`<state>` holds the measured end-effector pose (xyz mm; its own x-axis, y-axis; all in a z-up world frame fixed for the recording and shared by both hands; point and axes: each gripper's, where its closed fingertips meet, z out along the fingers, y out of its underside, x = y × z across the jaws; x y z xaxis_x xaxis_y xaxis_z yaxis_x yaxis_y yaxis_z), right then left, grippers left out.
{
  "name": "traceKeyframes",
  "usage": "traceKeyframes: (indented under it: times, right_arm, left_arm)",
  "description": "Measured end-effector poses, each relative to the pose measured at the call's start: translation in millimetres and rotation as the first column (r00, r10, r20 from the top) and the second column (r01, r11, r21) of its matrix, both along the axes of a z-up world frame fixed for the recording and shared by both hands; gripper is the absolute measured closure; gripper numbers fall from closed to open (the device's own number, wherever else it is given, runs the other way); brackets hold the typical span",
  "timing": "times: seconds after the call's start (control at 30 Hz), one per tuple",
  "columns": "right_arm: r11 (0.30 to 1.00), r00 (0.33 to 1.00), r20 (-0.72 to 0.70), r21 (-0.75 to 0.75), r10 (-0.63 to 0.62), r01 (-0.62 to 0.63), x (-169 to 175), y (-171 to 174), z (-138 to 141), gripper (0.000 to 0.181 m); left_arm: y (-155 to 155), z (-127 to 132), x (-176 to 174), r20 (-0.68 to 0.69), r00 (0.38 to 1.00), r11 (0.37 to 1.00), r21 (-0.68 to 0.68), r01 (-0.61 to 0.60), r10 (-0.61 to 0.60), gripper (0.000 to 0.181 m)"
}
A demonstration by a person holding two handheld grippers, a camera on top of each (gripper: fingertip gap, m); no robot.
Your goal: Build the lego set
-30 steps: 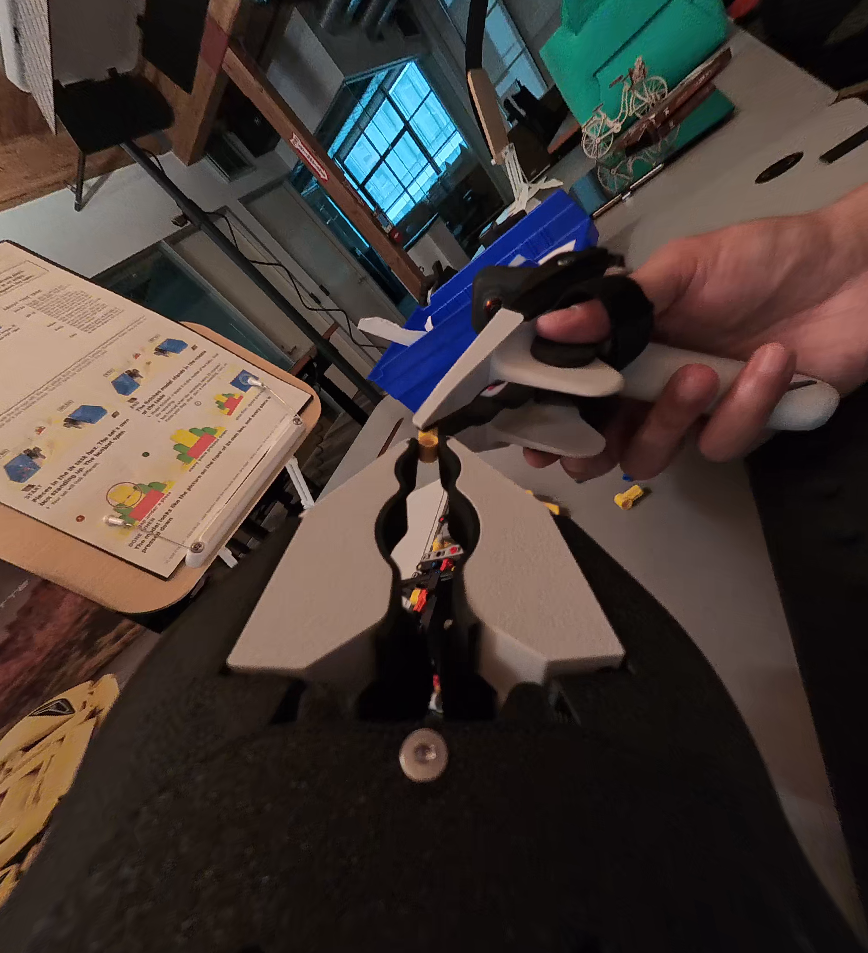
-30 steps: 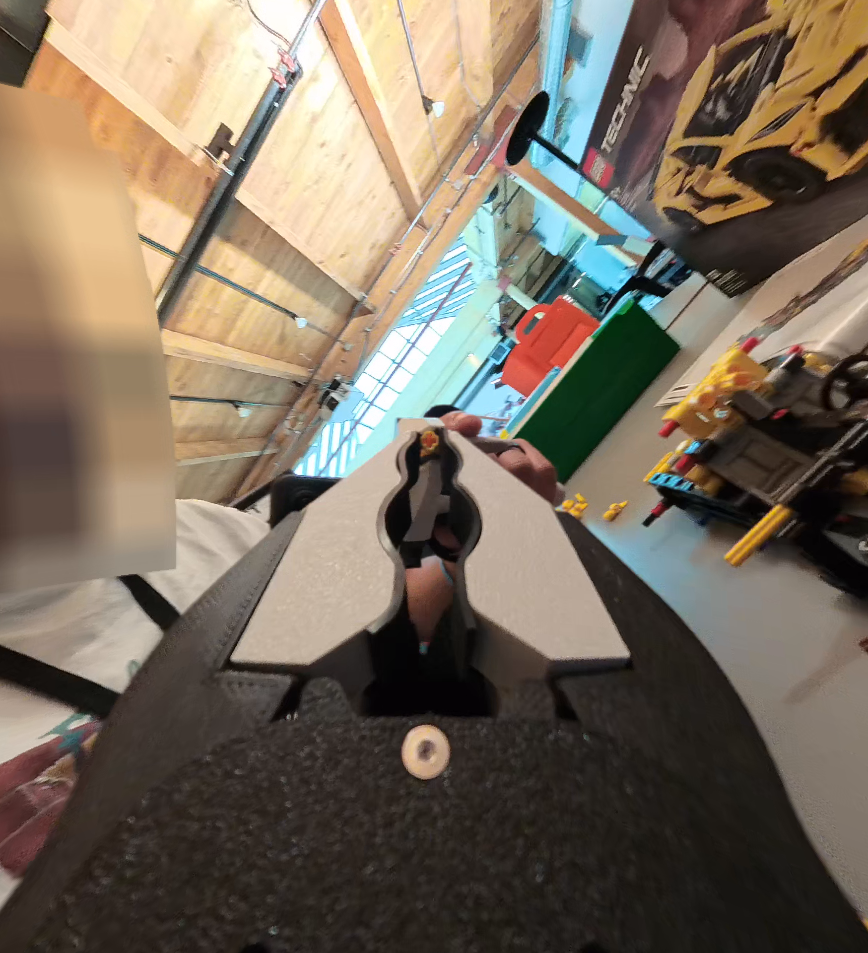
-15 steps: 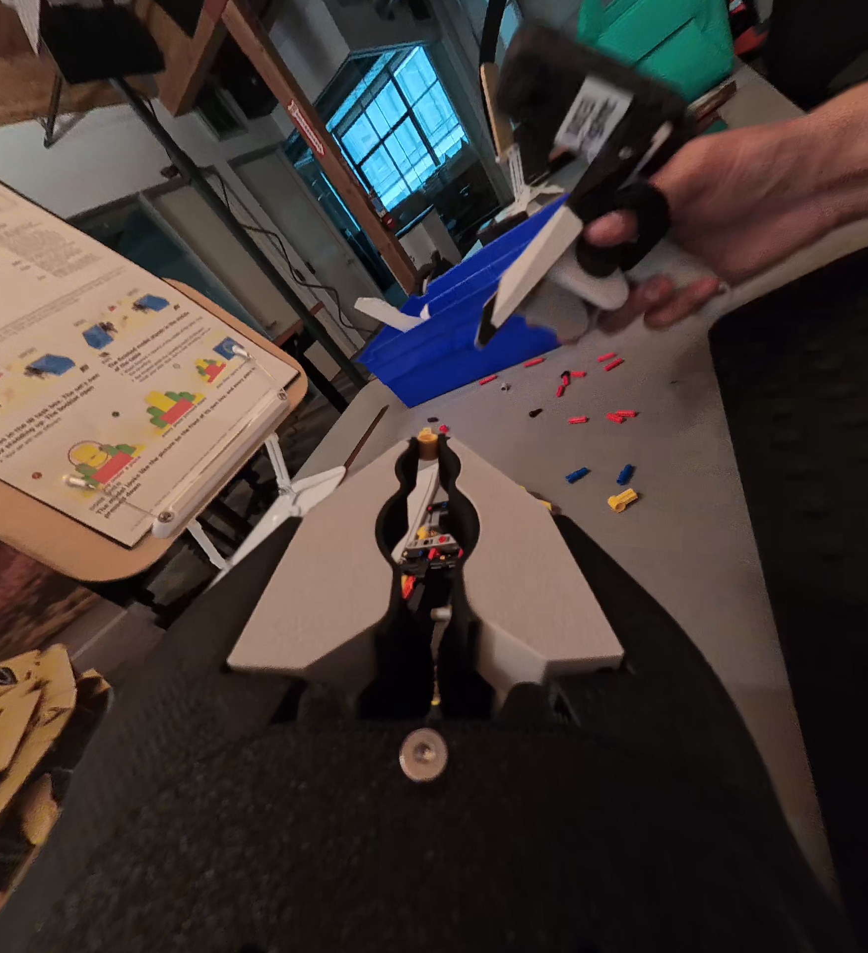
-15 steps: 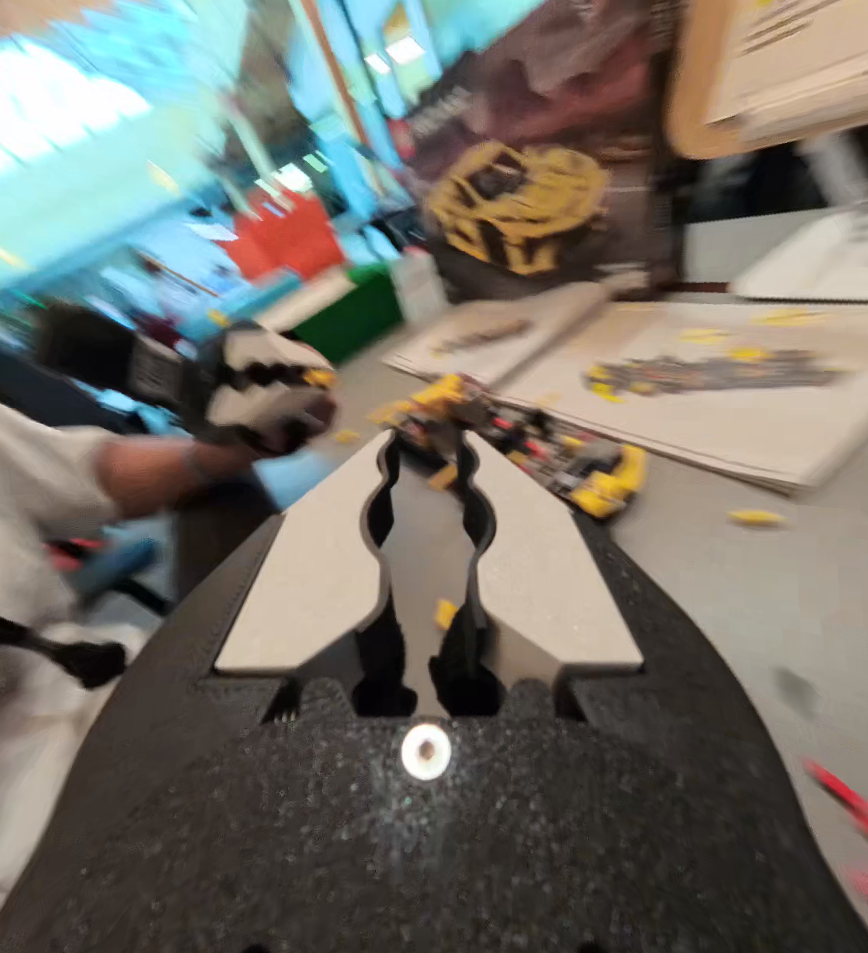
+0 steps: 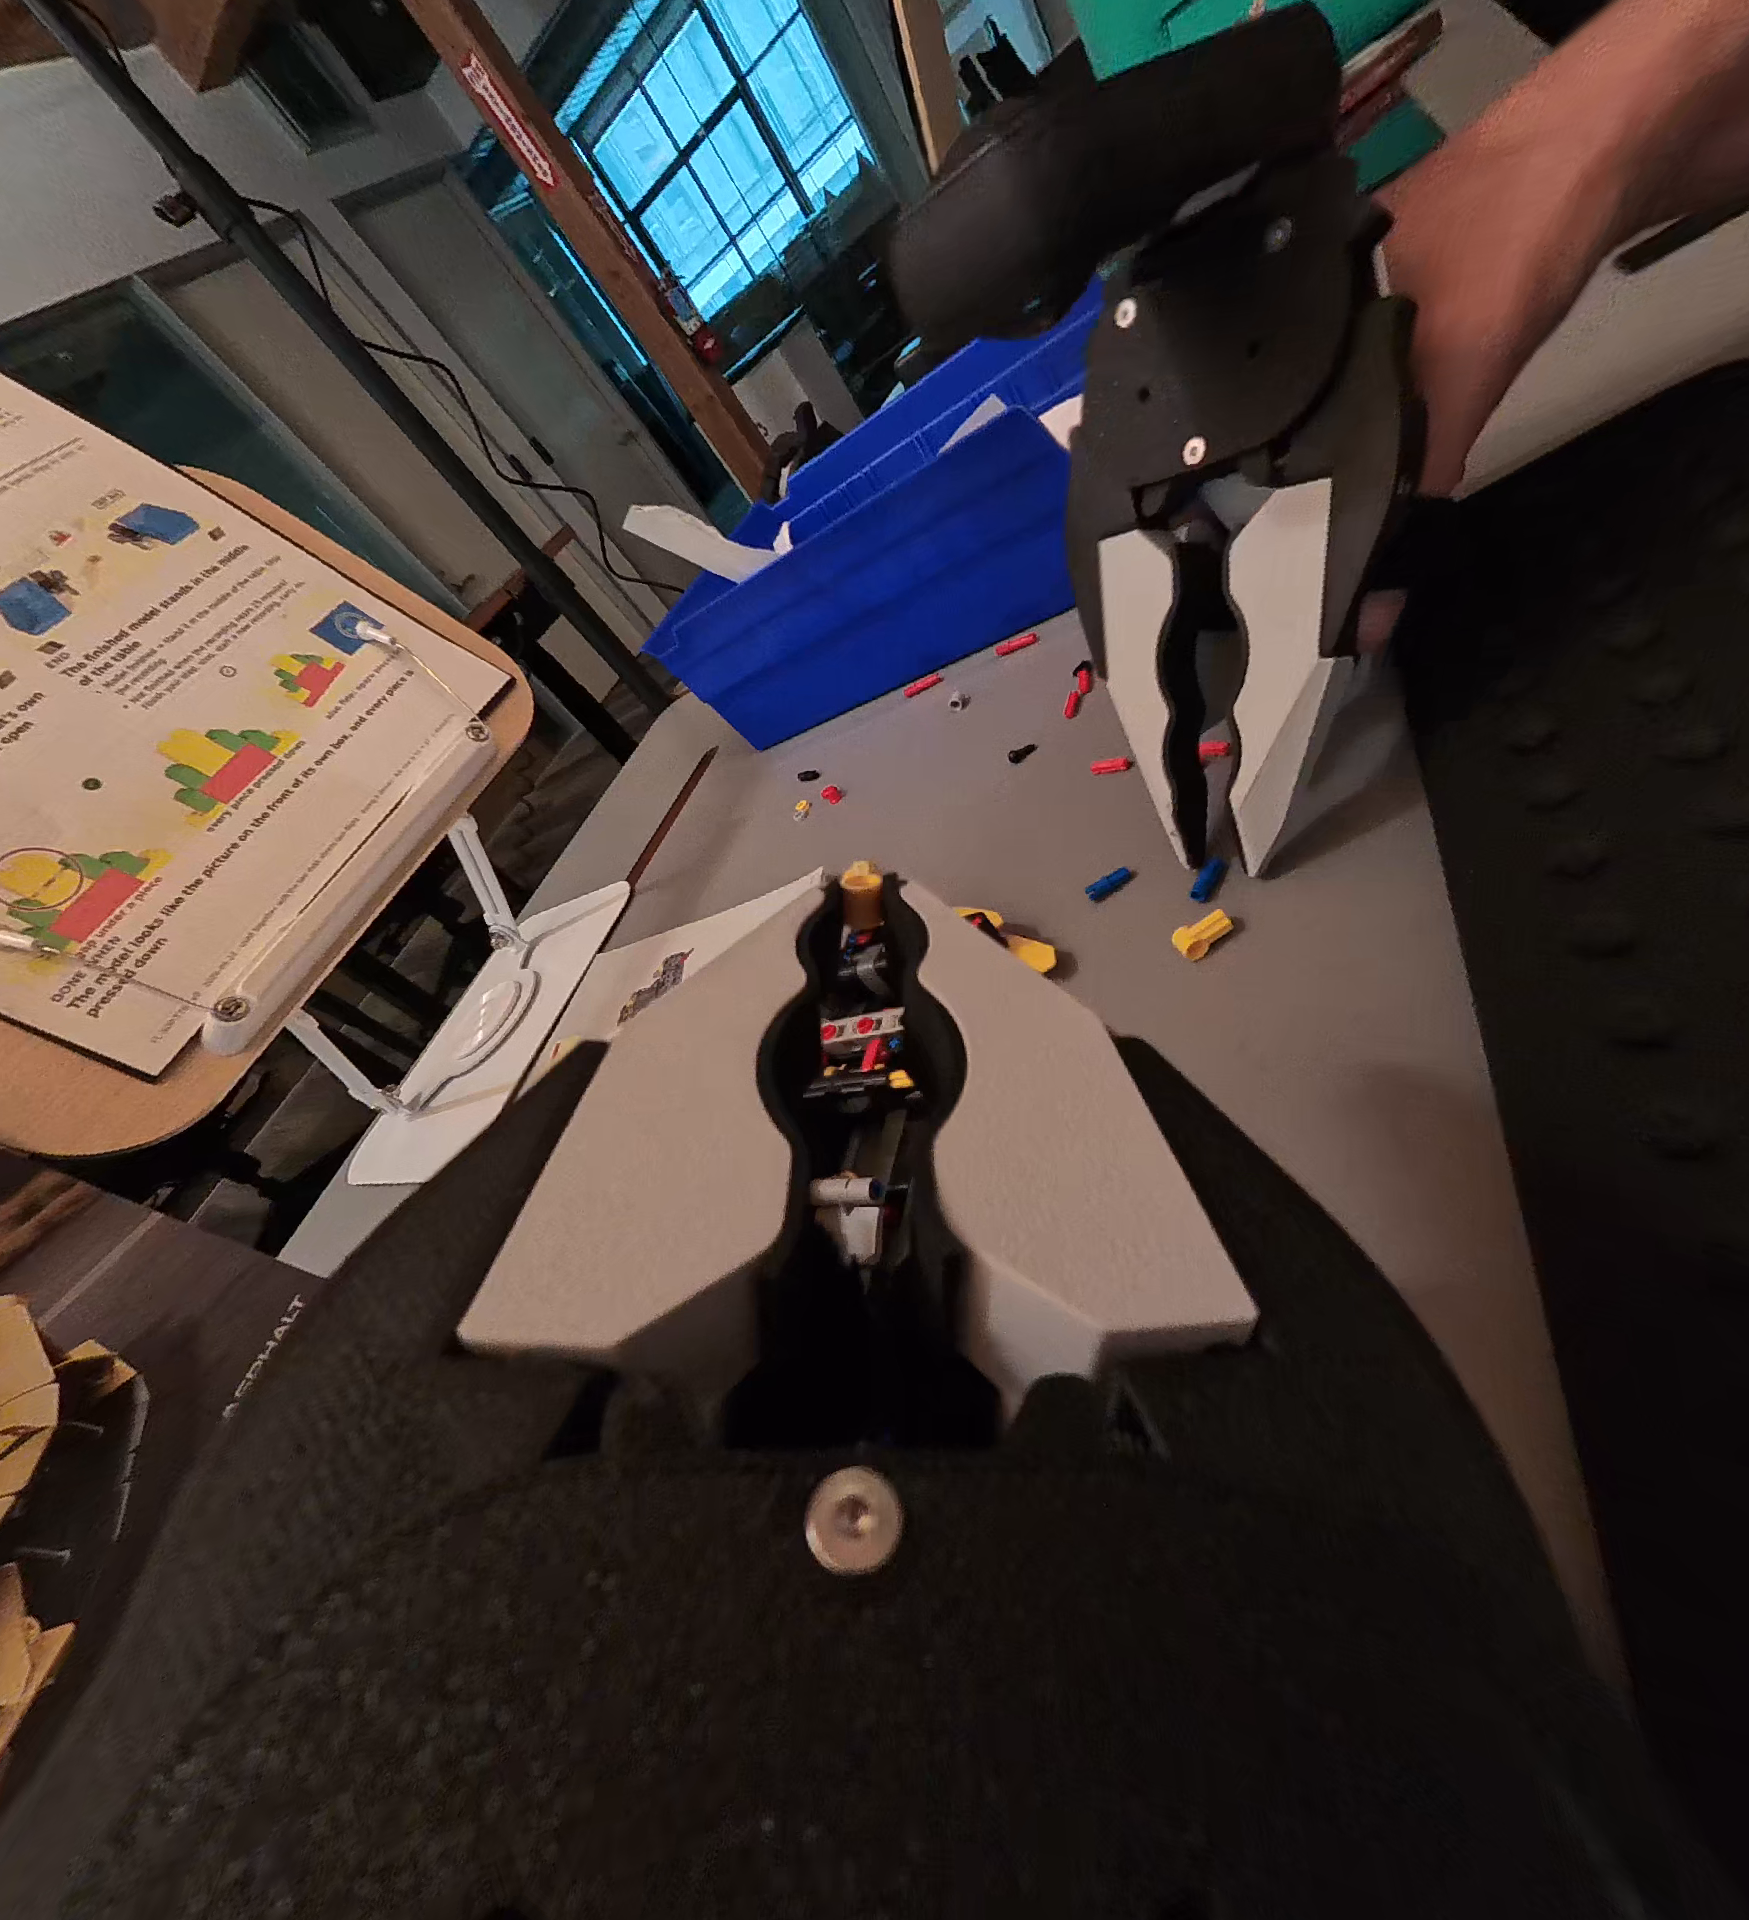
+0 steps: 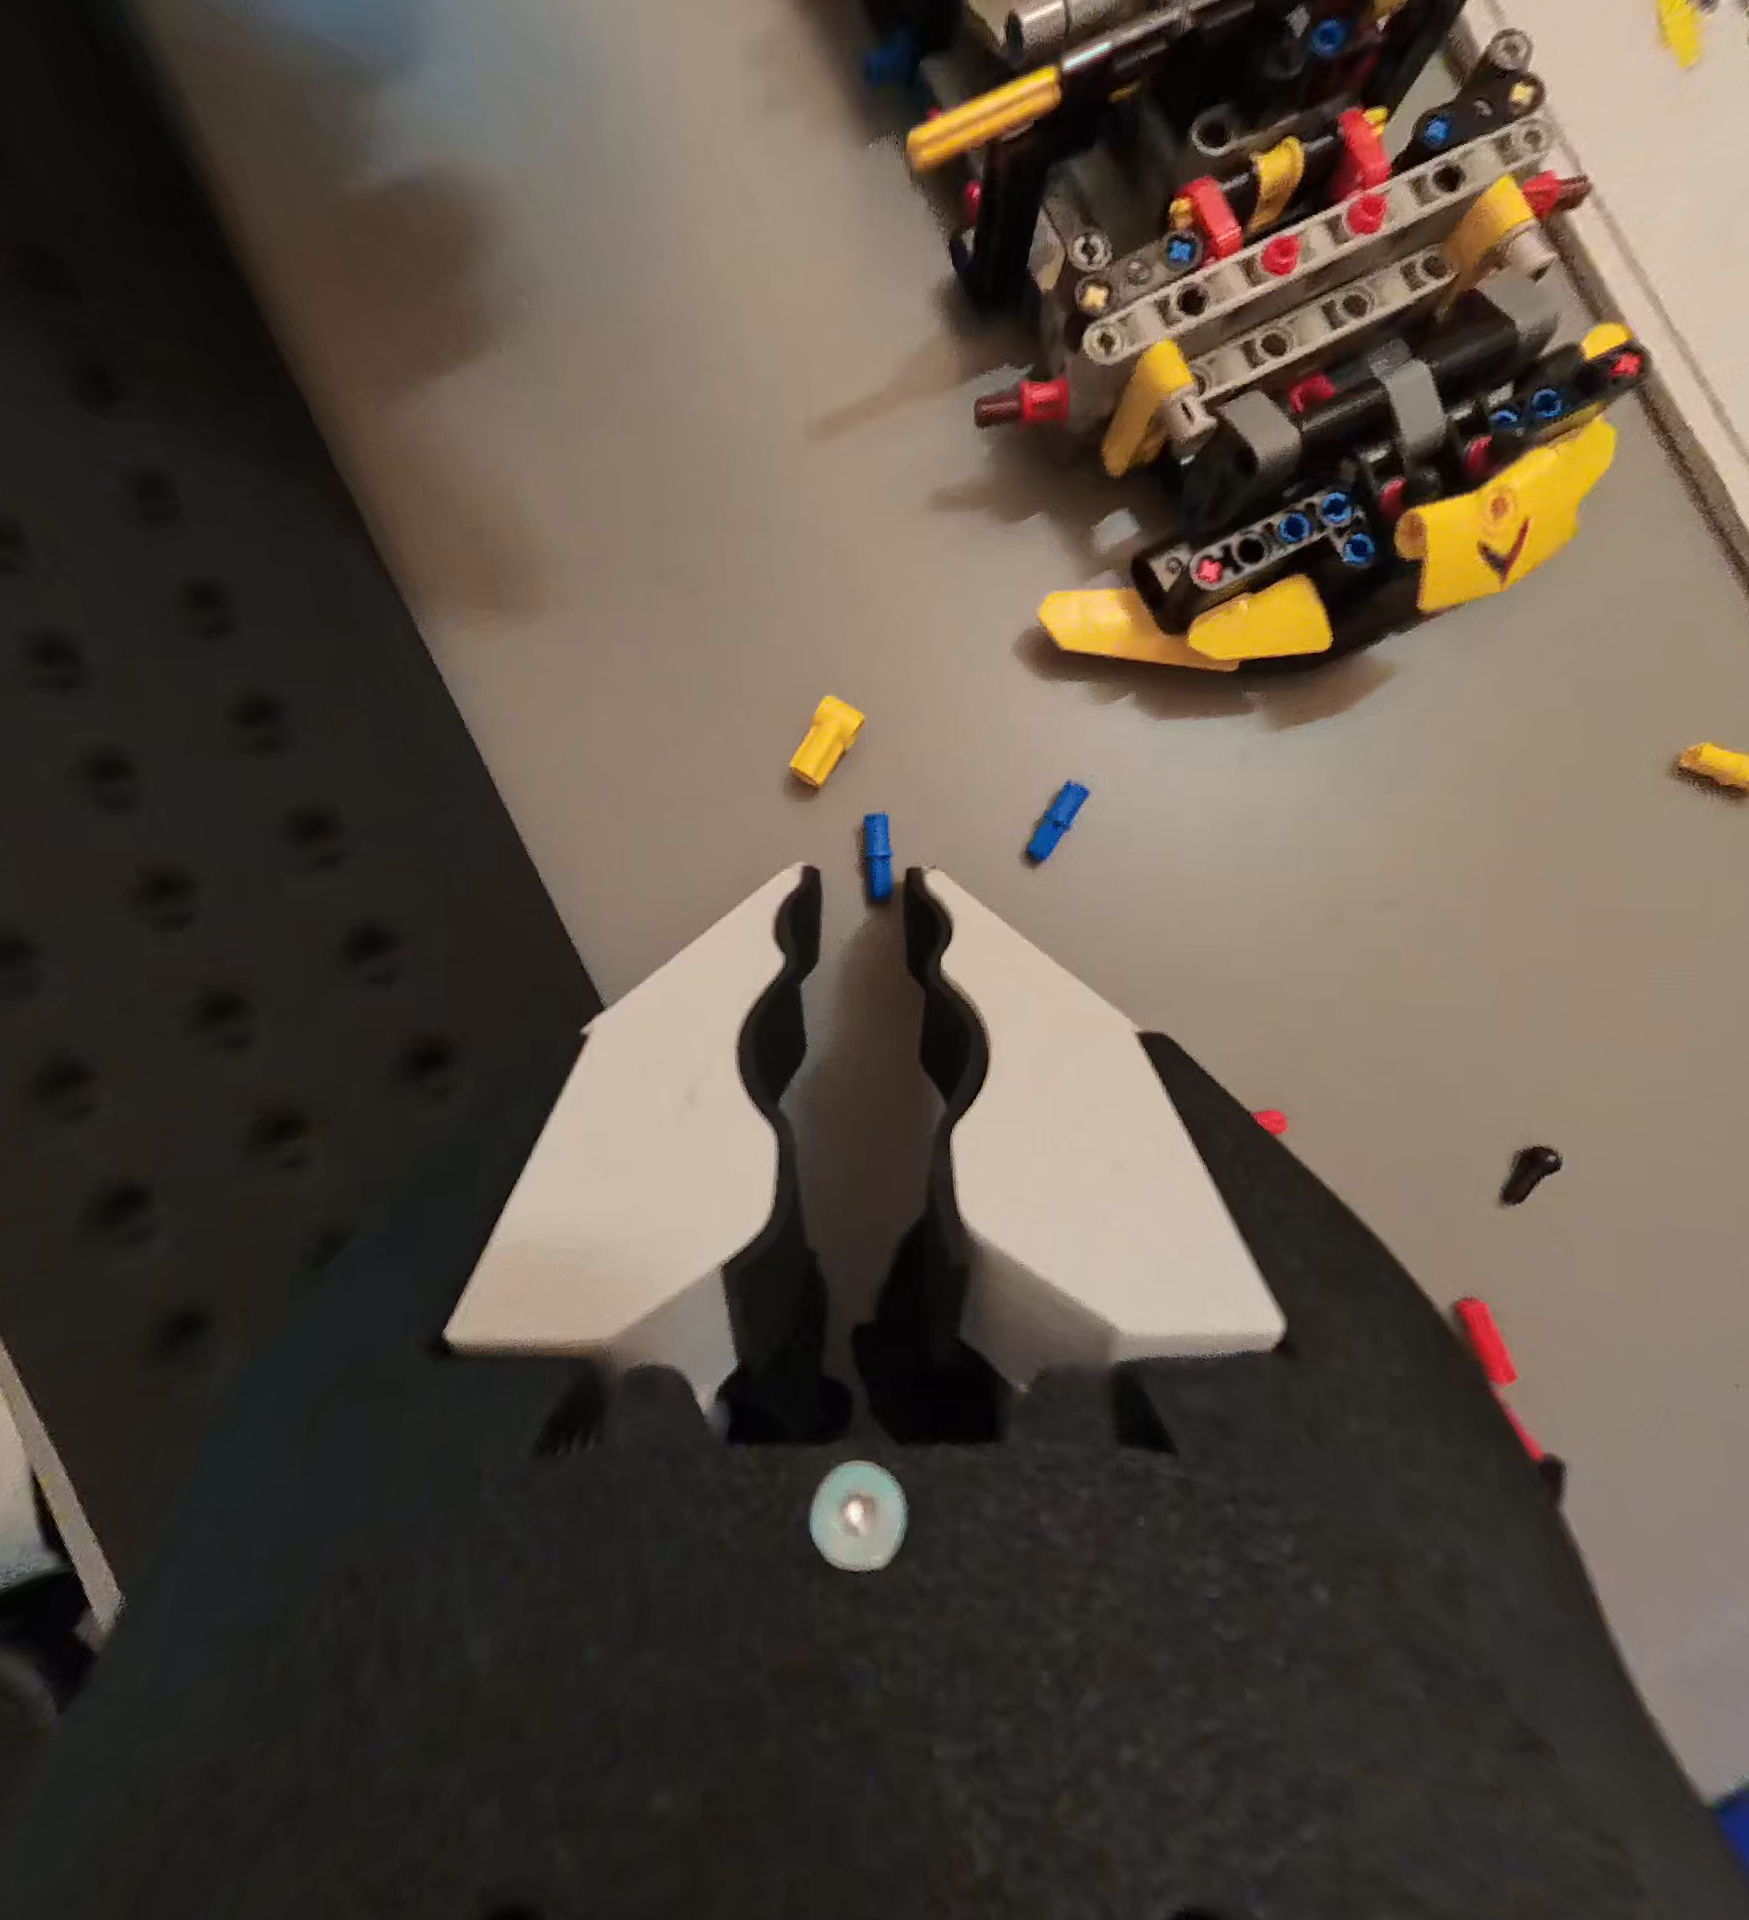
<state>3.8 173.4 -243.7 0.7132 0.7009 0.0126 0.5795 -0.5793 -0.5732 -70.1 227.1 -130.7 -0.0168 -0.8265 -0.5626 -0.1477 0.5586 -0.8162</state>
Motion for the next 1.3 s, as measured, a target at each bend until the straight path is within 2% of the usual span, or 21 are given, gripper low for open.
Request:
traceKeyframes:
  times: [0.13,0.23,0.3,0.37,0.4,0.47,0.53,0.6,0.67,0.83,0.93,1.07,1.13,1.2,1.3]
  right_arm:
    - [0.997,0.997,0.068,-0.071,0.045,-0.04,1,4,-1,0.166]
    - [0.992,0.993,0.097,-0.113,0.068,-0.057,1,7,-2,0.177]
    - [0.988,0.992,0.098,-0.142,0.081,-0.066,0,8,-2,0.177]
    - [0.996,0.998,0.001,-0.074,0.058,-0.058,-11,20,12,0.177]
    - [0.999,0.991,-0.127,0.003,0.044,-0.044,-24,30,31,0.177]
    - [0.987,0.901,-0.432,0.156,0.03,0.042,-48,50,81,0.177]
    - [0.968,0.749,-0.66,0.224,0.066,0.112,-67,57,118,0.177]
    - [0.964,0.64,-0.766,0.211,0.062,0.16,-79,64,129,0.177]
    - [0.968,0.567,-0.82,0.198,0.077,0.155,-91,66,133,0.177]
    - [0.953,0.593,-0.802,0.225,0.064,0.201,-96,73,128,0.177]
    - [0.952,0.602,-0.797,0.222,0.052,0.212,-96,73,124,0.177]
    - [0.956,0.604,-0.796,0.193,0.023,0.219,-100,73,118,0.177]
    - [0.955,0.573,-0.819,0.176,0.008,0.239,-95,74,120,0.177]
    - [0.948,0.511,-0.859,0.155,-0.009,0.278,-84,76,126,0.177]
    - [0.932,0.389,-0.921,0.12,-0.024,0.342,-70,82,139,0.178]
  left_arm:
    - [0,-2,0,-0.011,1.0,1.0,0.004,0.005,-0.005,0.174]
    - [-1,-4,0,-0.027,1.0,1.0,-0.012,0.012,-0.012,0.174]
    - [2,-6,1,-0.037,0.999,0.999,-0.048,0.0,-0.002,0.174]
    - [6,-4,2,-0.037,0.999,0.99,-0.138,-0.017,0.012,0.174]
    - [8,-3,2,-0.031,0.999,0.98,-0.198,-0.018,0.012,0.174]
    - [11,1,2,-0.014,1.0,0.94,-0.342,-0.001,-0.003,0.174]
    - [13,9,1,0.034,0.999,0.871,-0.49,0.045,-0.033,0.174]
    - [17,17,-2,0.084,0.996,0.816,-0.572,0.08,-0.039,0.174]
    - [20,22,-4,0.106,0.994,0.786,-0.611,0.097,-0.041,0.174]
    - [27,27,-7,0.132,0.991,0.746,-0.656,0.112,-0.032,0.174]
    - [20,25,-5,0.12,0.991,0.753,-0.647,0.121,-0.056,0.174]
    - [16,21,-3,0.101,0.994,0.796,-0.598,0.098,-0.047,0.174]
    - [27,27,-6,0.131,0.991,0.785,-0.613,0.086,-0.006,0.174]
    - [35,29,-9,0.135,0.991,0.78,-0.622,0.072,0.016,0.174]
    - [32,34,-11,0.168,0.986,0.828,-0.554,0.079,0.018,0.174]
